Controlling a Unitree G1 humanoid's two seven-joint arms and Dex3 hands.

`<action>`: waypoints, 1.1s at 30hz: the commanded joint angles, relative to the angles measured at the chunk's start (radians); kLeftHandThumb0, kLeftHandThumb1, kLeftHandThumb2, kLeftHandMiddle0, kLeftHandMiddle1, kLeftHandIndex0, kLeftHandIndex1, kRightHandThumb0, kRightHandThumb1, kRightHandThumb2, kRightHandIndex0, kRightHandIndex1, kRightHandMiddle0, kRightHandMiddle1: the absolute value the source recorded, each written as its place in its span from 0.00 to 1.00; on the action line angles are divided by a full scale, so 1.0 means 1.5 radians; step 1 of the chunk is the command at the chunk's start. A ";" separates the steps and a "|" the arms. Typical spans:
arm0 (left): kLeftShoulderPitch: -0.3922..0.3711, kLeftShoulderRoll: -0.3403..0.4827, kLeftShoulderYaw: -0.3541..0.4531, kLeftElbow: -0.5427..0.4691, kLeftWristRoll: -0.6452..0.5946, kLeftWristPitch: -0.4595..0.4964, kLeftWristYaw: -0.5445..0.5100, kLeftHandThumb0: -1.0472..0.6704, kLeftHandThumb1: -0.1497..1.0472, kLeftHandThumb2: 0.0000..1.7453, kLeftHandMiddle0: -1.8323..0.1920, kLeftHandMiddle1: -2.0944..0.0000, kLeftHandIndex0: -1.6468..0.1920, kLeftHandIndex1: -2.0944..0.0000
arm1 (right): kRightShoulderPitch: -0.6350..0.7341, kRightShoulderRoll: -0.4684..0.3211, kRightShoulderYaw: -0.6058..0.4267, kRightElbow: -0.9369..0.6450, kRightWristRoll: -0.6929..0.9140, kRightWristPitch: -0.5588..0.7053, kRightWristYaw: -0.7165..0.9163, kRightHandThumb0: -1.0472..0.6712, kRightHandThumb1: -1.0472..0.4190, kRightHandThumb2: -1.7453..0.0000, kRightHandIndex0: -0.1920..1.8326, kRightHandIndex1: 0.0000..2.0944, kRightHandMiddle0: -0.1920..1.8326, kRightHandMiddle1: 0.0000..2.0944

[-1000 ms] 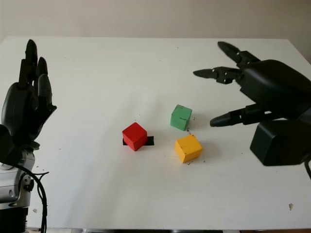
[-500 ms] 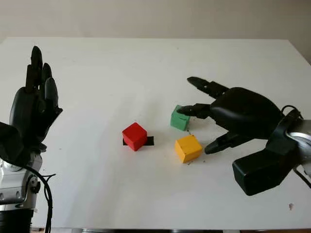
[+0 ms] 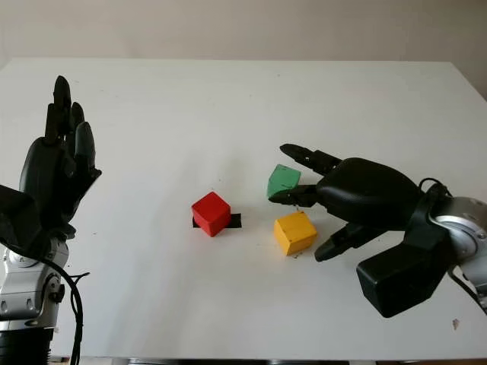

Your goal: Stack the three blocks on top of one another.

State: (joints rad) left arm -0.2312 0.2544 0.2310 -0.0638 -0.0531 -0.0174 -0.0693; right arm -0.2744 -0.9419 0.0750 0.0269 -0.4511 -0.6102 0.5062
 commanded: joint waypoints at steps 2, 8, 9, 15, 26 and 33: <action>0.004 0.002 -0.003 -0.019 0.002 0.006 0.002 0.11 1.00 0.37 1.00 1.00 1.00 1.00 | 0.008 0.002 -0.001 -0.011 0.007 0.000 0.003 0.18 0.09 0.97 0.01 0.02 0.34 0.05; 0.004 -0.001 -0.003 -0.027 -0.003 0.018 0.002 0.12 1.00 0.37 1.00 1.00 1.00 1.00 | 0.009 0.017 0.008 0.020 -0.017 -0.025 -0.033 0.20 0.10 0.97 0.00 0.02 0.35 0.05; 0.005 -0.001 -0.003 -0.028 -0.002 0.019 0.002 0.12 1.00 0.37 1.00 1.00 1.00 1.00 | 0.007 0.021 0.011 0.030 -0.024 -0.031 -0.042 0.20 0.10 0.97 0.00 0.02 0.35 0.06; 0.007 0.002 -0.002 -0.034 0.002 0.029 0.006 0.11 1.00 0.36 1.00 1.00 1.00 1.00 | -0.008 0.041 0.026 0.070 -0.049 -0.045 -0.075 0.24 0.09 0.97 0.01 0.03 0.36 0.06; 0.008 -0.001 -0.005 -0.037 0.004 0.038 0.008 0.11 1.00 0.34 1.00 1.00 1.00 1.00 | -0.025 0.063 0.034 0.129 -0.059 -0.090 -0.142 0.35 0.05 0.97 0.06 0.03 0.27 0.44; 0.011 0.001 -0.011 -0.050 0.021 0.055 0.016 0.11 1.00 0.35 1.00 0.99 1.00 0.99 | -0.030 0.065 0.029 0.148 -0.060 -0.122 -0.177 0.39 0.02 0.97 0.08 0.03 0.22 0.61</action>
State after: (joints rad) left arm -0.2302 0.2544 0.2145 -0.1191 -0.0253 0.0637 -0.0502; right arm -0.3043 -0.8524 0.1236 0.2429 -0.5435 -0.7806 0.2564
